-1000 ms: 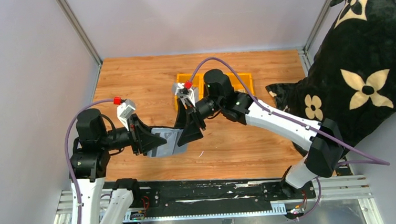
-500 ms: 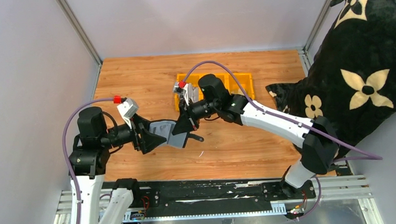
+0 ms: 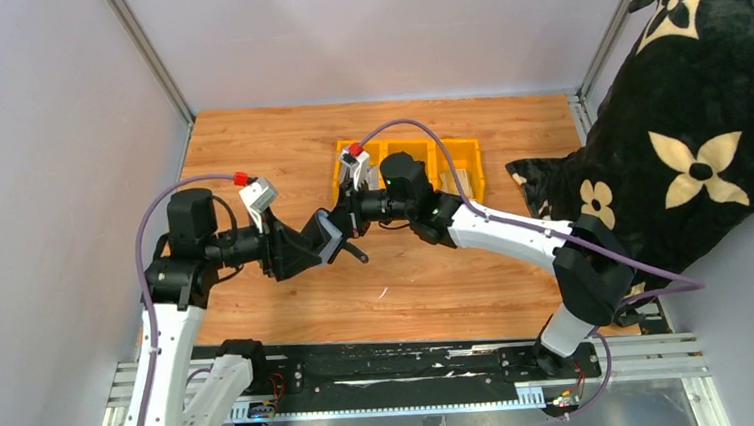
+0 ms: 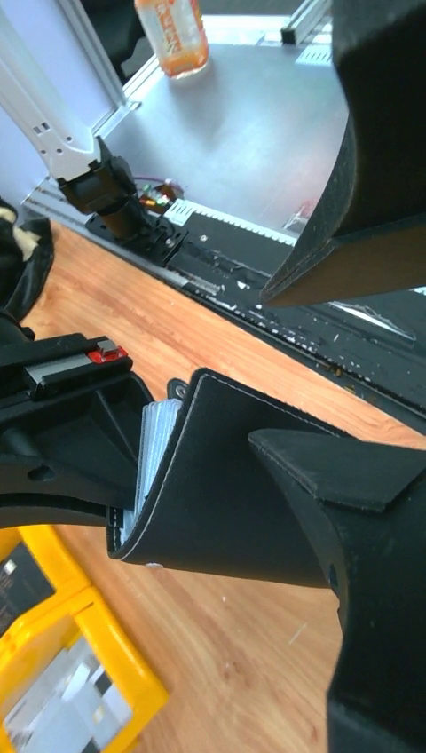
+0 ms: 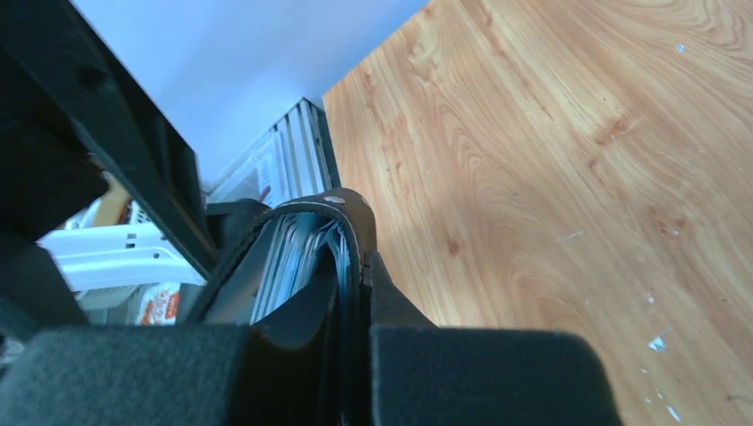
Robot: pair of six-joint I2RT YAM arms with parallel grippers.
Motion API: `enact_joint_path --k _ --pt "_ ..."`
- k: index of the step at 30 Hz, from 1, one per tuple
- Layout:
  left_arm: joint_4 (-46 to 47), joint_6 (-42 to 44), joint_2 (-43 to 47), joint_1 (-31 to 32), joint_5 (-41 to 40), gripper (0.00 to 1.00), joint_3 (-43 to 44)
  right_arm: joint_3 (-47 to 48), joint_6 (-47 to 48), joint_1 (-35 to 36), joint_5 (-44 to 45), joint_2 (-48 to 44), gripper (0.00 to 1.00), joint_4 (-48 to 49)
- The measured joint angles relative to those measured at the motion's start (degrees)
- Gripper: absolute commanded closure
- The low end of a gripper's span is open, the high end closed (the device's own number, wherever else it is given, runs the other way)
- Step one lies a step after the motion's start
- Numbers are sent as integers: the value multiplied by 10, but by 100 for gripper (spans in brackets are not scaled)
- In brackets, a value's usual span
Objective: Take the credit cards out of the card holder
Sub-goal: Place the card holder at the center of the board.
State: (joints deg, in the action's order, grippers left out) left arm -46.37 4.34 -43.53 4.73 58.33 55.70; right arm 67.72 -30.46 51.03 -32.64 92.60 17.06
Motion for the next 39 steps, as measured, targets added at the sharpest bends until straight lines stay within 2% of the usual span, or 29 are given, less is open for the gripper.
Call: enact_joint_path --k 3,8,17,19,21,24,25,31,39 --pt "0 3 -47 19 3 51 1 -28 -30 0 1 3 100 60" --pt "-5 29 -163 72 -50 58 15 -75 -67 -5 17 36 100 135" --pt "1 144 -263 89 -162 63 13 -176 -121 -4 66 91 100 219" --pt "6 162 -274 98 -178 64 0 -187 -132 -4 79 110 96 243" --pt "15 177 -287 108 -198 65 -20 -200 -143 -4 93 132 89 266" --pt "31 191 -306 117 -228 66 -43 -212 -152 -4 113 152 62 273" --pt "36 193 -311 120 -235 66 -47 -214 -153 -4 121 153 56 273" --pt "82 192 -349 153 -293 65 -57 -216 -141 -4 151 130 25 243" --pt "132 174 -357 217 -349 65 -74 -252 -87 -11 201 -14 21 120"
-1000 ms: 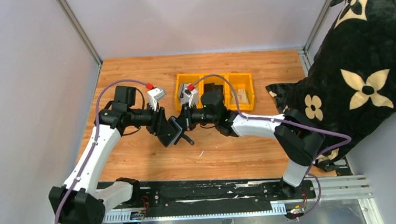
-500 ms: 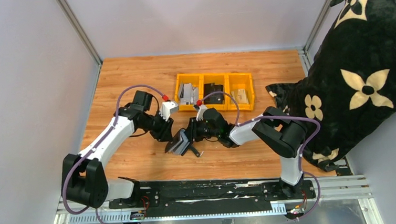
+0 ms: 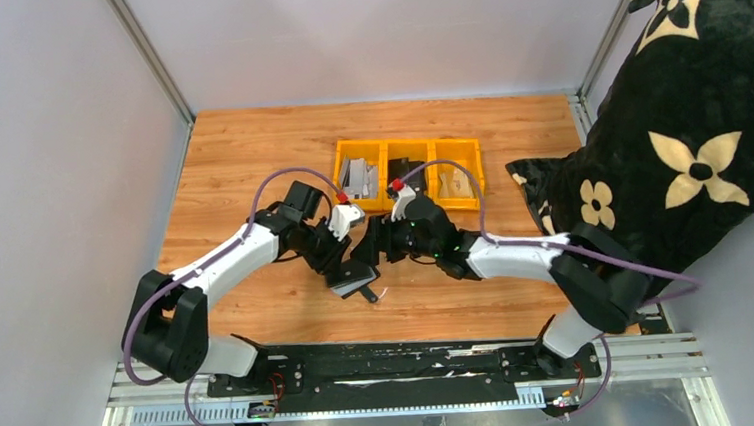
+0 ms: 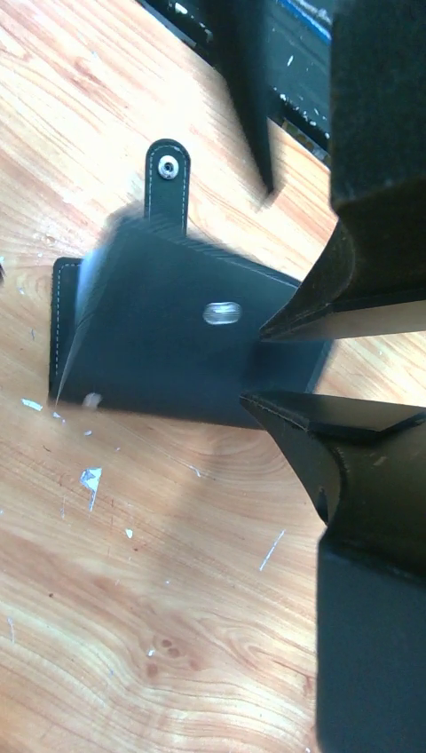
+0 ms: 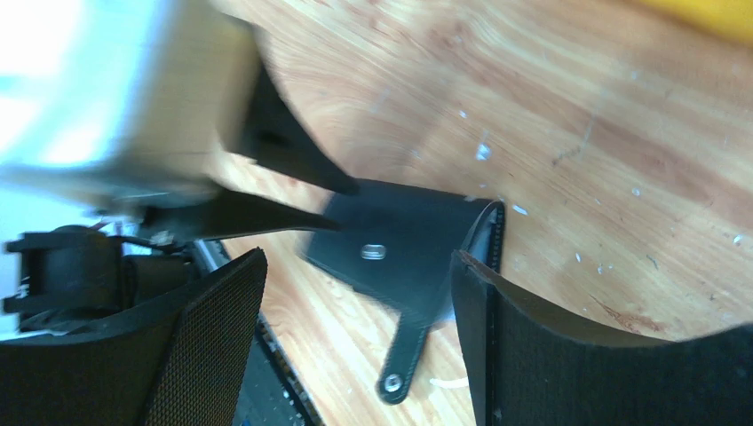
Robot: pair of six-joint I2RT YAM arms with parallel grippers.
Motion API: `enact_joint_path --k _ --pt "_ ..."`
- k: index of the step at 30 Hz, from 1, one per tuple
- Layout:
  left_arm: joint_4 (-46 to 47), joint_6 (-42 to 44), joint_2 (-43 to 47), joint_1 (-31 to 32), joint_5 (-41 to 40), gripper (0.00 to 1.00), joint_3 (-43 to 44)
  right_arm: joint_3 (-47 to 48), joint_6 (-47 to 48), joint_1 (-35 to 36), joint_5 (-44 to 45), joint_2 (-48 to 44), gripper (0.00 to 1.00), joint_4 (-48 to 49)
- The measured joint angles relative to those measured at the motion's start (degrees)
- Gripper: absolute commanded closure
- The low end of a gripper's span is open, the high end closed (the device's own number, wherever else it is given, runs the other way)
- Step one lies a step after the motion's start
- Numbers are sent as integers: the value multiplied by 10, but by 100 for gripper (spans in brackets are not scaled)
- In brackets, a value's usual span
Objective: Take the credit cards out of the card holder
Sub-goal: Place the card holder at the center of the board, then reset both arms
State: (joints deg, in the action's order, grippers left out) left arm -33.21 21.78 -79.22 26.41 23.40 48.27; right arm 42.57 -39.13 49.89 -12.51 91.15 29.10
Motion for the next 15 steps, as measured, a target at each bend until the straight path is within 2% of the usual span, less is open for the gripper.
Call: enact_joint_path --k 2,6,9,13,15 --pt "7 -4 -5 9 -11 61 -3 -1 14 0 0 -49 20 -23" --pt "20 -15 -15 12 -30 37 -4 -1 51 -3 18 -140 18 -88" --pt "20 -17 -15 12 -39 28 -3 0 80 -12 42 -193 16 -140" --pt "-5 -14 -6 12 -52 6 16 0 118 -51 86 -260 15 -216" --pt "-18 -16 18 3 -55 1 33 0 136 -83 123 -295 14 -255"
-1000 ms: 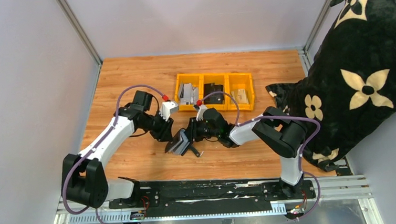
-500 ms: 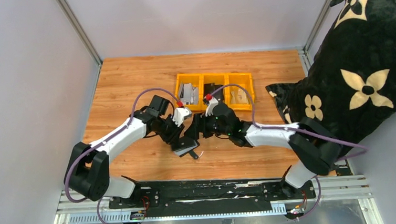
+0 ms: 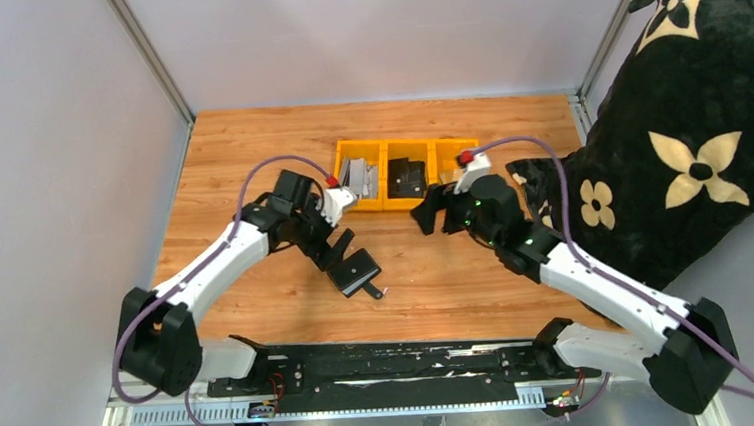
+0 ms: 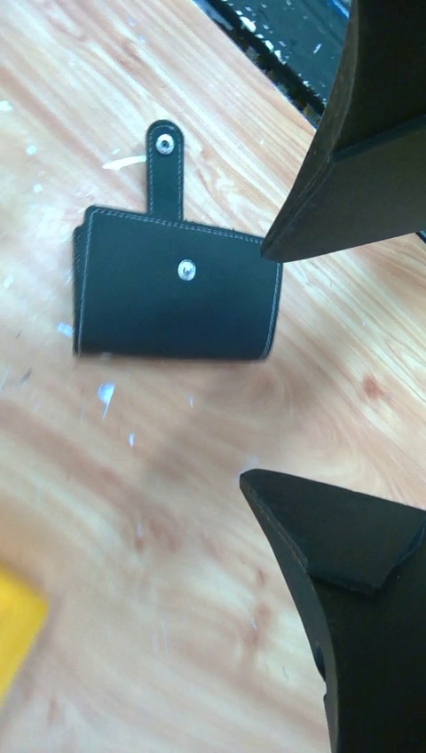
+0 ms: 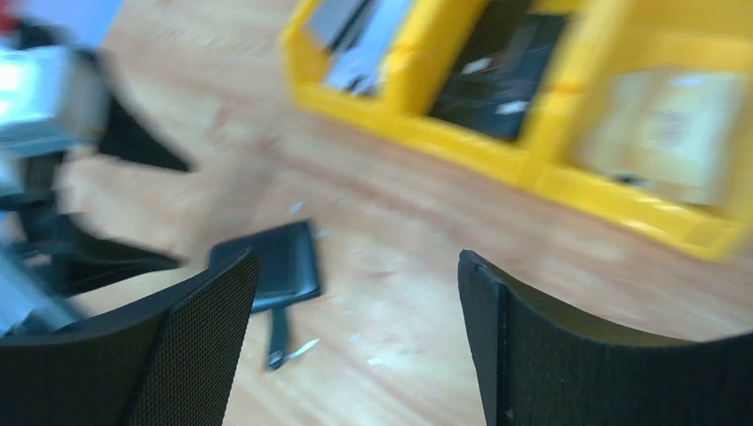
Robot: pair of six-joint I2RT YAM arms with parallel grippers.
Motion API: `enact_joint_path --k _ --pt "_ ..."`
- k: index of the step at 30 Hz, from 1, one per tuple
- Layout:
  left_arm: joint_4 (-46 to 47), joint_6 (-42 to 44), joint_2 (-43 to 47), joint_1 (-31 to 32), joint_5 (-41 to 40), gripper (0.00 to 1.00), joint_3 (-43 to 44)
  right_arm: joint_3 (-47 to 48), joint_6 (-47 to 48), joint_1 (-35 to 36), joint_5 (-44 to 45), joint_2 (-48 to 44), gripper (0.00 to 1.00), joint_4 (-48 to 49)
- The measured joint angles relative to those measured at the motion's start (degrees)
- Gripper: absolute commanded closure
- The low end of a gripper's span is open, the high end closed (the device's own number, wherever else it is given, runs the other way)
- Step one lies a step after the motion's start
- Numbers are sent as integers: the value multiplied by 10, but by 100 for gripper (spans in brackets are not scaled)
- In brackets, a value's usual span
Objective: Take the credit cards out of the card holder
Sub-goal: Reset both arms
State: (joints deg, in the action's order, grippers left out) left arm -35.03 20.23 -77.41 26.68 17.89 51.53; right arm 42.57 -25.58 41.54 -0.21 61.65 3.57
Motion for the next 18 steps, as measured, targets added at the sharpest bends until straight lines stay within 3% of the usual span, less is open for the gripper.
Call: enact_joint_path --k 3,8,12,18 --pt "-7 -6 44 -38 0 0 25 0 23 -58 73 -47 12 -38" --pt "61 -34 94 -167 0 0 29 -31 57 -156 207 -87 4 -49" --pt "177 -74 100 -243 -14 0 -50 -92 101 -191 308 -79 3 -21" --pt "364 -136 59 -257 -67 0 -199 -120 140 -236 381 19 3 29"
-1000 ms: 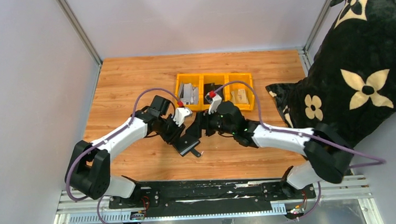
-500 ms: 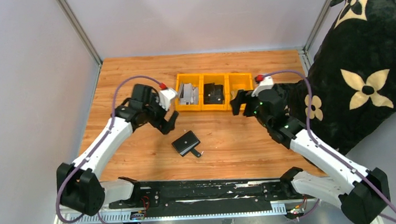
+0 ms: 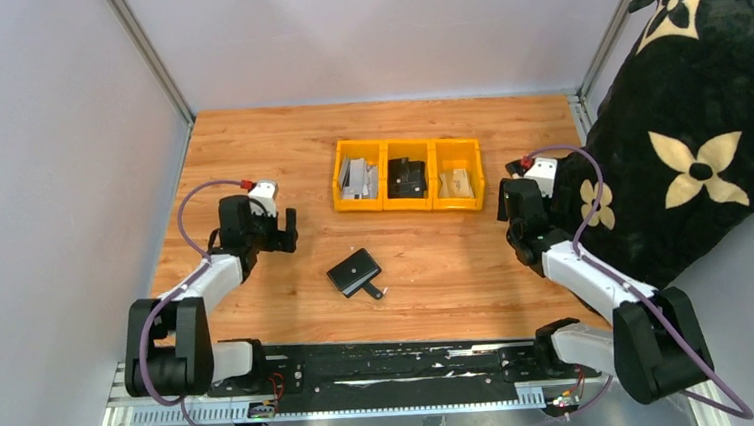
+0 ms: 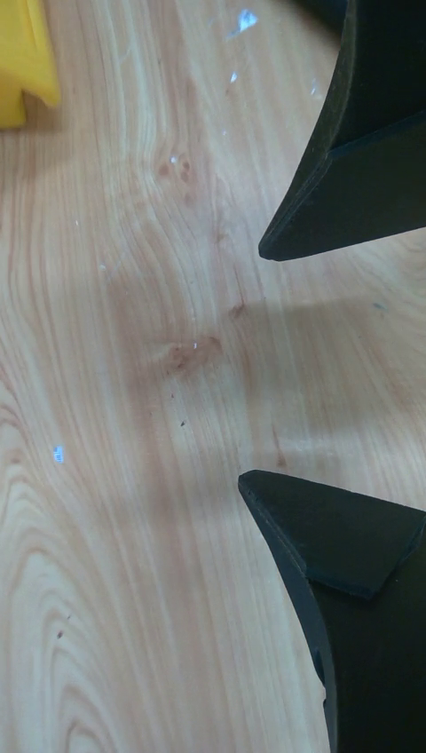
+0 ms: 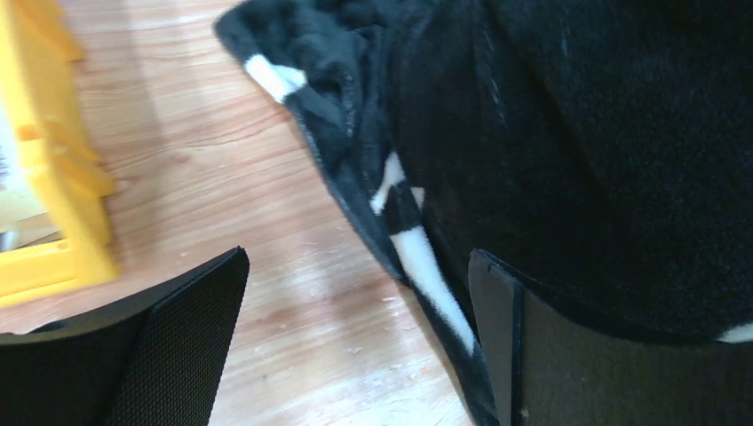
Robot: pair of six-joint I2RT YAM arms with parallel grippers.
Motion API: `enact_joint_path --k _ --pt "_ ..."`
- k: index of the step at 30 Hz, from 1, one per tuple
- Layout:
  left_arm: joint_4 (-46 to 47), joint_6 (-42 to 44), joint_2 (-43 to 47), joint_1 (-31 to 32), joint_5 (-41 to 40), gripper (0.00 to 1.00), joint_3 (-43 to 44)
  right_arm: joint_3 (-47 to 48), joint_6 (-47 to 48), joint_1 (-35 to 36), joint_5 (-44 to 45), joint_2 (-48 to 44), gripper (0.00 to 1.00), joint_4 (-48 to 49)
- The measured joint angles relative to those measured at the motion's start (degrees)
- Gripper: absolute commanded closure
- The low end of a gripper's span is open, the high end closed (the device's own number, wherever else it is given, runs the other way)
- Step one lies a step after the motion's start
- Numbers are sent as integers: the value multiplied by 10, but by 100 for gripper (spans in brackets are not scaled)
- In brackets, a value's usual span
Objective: Take the credit cards out of the card holder
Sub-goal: Reset both arms
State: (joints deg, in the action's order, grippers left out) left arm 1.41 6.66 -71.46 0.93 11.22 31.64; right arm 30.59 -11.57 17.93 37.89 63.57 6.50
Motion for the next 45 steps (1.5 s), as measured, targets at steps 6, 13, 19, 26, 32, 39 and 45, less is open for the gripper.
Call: enact_joint_path --k 6,13,19,26,32,39,45 --pt "143 -39 -33 0 -26 0 -67 -70 31 -50 27 38 3 122" --pt "366 -43 -23 -1 -62 0 -138 -162 43 -115 -3 41 3 311" --pt "554 -46 -69 -2 -81 0 -242 -186 50 -152 -62 71 3 412" --pt "634 -62 -68 -2 -132 0 -248 -253 104 -158 -172 151 2 600" --pt "610 -66 -68 -2 -134 0 -215 -201 128 -148 -190 181 1 568" --pt "598 -62 -68 -2 -125 0 -209 -188 139 -141 -188 171 1 532" --pt "597 -62 -68 -2 -123 0 -209 -188 144 -141 -188 174 1 535"
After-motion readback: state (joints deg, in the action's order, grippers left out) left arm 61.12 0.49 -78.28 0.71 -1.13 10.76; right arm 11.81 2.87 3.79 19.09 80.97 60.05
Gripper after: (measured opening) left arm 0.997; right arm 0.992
